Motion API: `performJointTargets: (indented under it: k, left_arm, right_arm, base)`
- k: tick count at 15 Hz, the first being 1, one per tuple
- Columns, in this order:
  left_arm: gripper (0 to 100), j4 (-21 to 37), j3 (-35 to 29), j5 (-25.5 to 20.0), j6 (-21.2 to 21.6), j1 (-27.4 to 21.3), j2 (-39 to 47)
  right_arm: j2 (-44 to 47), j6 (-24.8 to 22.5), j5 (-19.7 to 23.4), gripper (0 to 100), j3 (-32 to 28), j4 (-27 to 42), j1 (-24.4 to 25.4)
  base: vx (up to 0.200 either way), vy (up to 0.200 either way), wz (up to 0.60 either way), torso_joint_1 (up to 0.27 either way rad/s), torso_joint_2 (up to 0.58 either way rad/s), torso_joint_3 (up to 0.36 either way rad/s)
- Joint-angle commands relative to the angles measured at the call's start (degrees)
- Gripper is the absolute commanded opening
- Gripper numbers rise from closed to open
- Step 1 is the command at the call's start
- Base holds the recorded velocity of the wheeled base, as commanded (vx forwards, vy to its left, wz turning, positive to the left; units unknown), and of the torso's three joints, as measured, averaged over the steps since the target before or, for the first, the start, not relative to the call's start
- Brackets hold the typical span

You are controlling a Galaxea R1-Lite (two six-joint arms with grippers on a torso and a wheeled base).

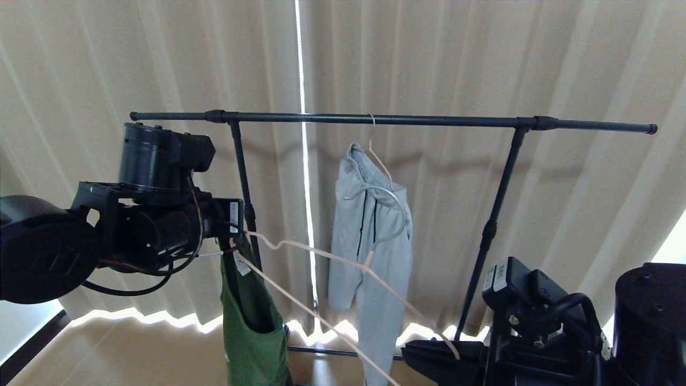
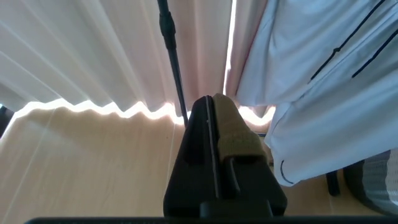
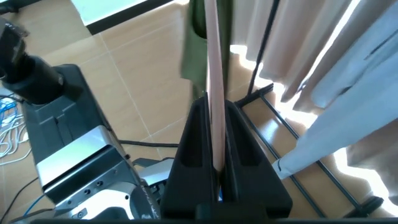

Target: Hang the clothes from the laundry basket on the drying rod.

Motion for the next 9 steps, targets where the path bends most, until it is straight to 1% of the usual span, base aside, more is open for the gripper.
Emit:
performJointTargets:
  k: [1, 3, 5, 6, 9]
  left_arm:
    - [0, 0.0, 0.2, 0.1, 0.0, -0.1, -0.1]
    - [0, 0.1, 0.3, 0.5, 0.0, -1.1, -0.2]
    - [0, 0.3, 0.3, 0.5, -0.1, -3.4, -1.5]
    - [0, 0.3, 0.3, 0.8, -0.1, -4.0, -2.1]
    - [0, 0.4, 0.4, 3.3, 0.4, -4.3, -2.7]
  right_arm:
    - [-0.2, -0.1, 0.0, 0, 0.0, -0.1, 0.3]
    - [1.4, -0.1, -0.1, 0, -0.7, -0.1, 0.2]
    - [5.8, 0.0, -0.3, 0, -3.0, -0.9, -0.6]
    - [7.7, 0.0, -0.4, 0, -4.1, -1.9, -1.7]
    - [12.1, -0.1, -1.3, 0, -7.2, -3.0, -4.2]
  base:
    - [0.0, 0.0, 0.0, 0.0, 0.0, 0.0]
    - [0.0, 0.0, 0.0, 0.0, 0.0, 0.0]
    - [0.0, 0.0, 0.0, 0.0, 0.0, 0.0]
    - [0.0, 0.0, 0.0, 0.0, 0.0, 0.0]
    - [0.0, 0.0, 0.0, 0.0, 0.0, 0.0]
